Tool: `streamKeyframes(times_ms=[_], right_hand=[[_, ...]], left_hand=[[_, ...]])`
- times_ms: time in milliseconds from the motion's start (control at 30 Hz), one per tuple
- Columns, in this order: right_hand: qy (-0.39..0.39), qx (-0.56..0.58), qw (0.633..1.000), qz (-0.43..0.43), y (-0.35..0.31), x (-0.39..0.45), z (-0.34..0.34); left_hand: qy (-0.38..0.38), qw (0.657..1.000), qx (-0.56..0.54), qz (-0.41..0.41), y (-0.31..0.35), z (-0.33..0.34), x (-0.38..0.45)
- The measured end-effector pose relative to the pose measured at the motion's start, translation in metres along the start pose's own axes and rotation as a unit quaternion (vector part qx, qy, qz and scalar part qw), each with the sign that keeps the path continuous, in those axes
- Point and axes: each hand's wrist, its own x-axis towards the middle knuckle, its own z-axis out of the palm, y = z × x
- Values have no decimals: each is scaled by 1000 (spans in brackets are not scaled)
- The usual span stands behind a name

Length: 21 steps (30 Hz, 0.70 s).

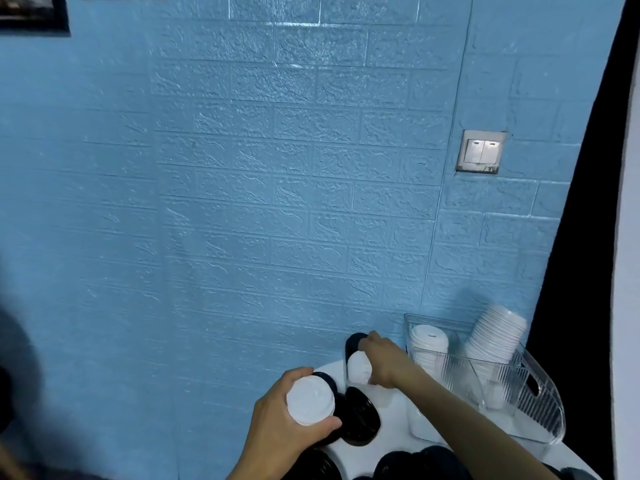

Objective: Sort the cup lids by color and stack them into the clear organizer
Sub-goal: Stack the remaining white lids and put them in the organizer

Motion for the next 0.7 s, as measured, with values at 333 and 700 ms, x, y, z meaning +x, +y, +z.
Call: streamKeyframes(times_ms=[333, 700], right_hand=[[23, 56, 998, -4, 0, -4, -17], [-36, 615, 787, -7, -23, -105, -91]], left_hand=[[-5, 1000, -8, -5, -4, 8, 0], [-25, 999, -36, -13, 17, 16, 4]])
